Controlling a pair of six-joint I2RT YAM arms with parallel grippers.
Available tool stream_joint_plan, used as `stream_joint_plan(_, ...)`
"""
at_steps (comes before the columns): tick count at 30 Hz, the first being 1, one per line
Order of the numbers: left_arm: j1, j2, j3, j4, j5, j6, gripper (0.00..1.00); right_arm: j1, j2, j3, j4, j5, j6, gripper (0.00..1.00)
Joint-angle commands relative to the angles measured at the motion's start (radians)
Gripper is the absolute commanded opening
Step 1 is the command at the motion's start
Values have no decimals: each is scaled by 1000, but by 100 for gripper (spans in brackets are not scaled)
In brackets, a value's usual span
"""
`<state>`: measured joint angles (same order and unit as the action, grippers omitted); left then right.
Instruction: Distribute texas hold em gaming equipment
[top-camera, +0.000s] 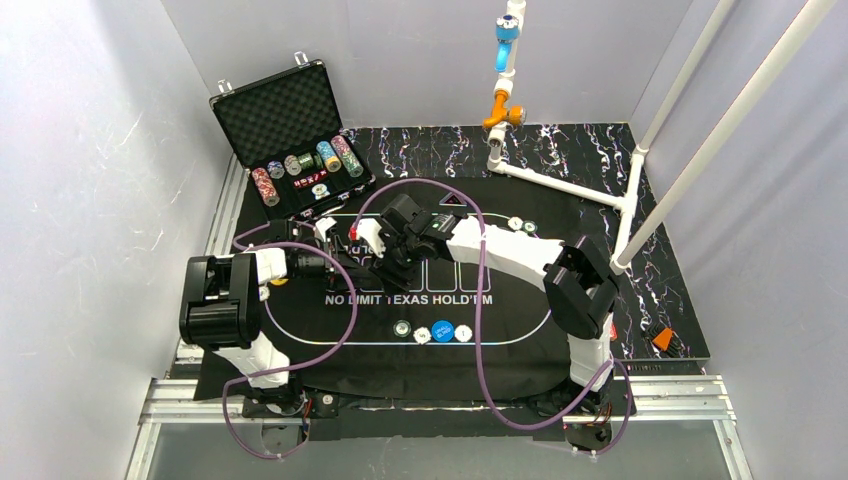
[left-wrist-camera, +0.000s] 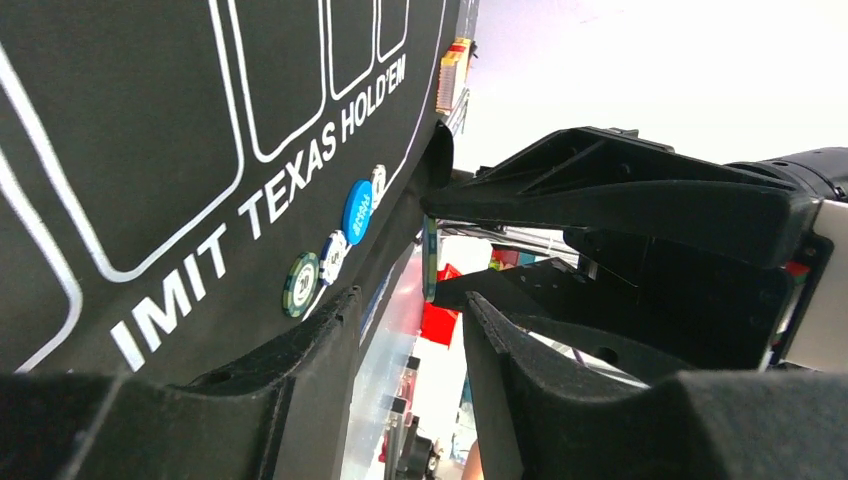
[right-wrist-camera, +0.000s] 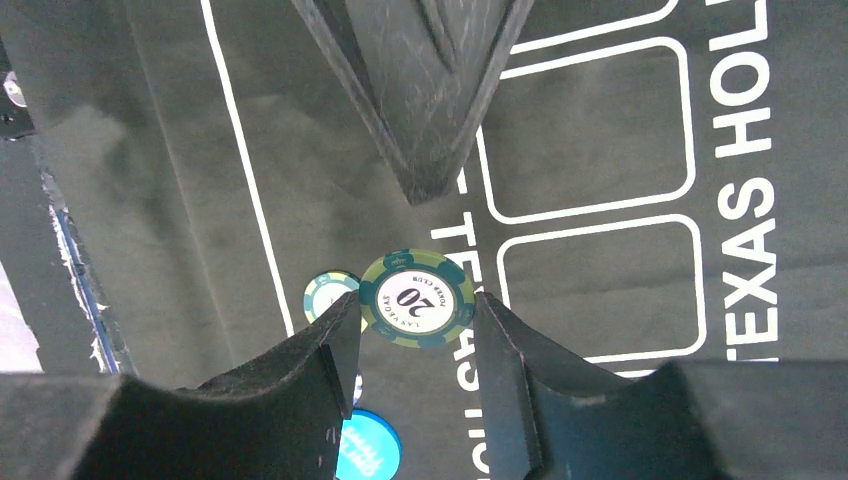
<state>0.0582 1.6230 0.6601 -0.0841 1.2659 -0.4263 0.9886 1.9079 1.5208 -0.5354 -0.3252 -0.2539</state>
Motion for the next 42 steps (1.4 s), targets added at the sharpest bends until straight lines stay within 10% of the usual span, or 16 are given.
stream_joint_plan(1, -35, -46, -21, 30, 62, -12, 40, 0, -11, 63, 22, -38, 19, 38)
stream_joint_plan(12, -104, -66, -26, 48, 44, -19, 34, 1, 9, 87, 9, -57, 19, 38)
stream_joint_plan(23, -62, -69, -6, 20, 14, -7, 0, 0, -2, 82, -6, -42, 8, 54)
stream_joint_plan(30, 130, -72, 78, -241, -23, 186, 0, -36, -41, 82, -31, -21, -9, 98)
stream_joint_plan(42, 513, 23, 509, -820, -289, 726, 0, -133, -83, -37, -104, 1, -122, 98)
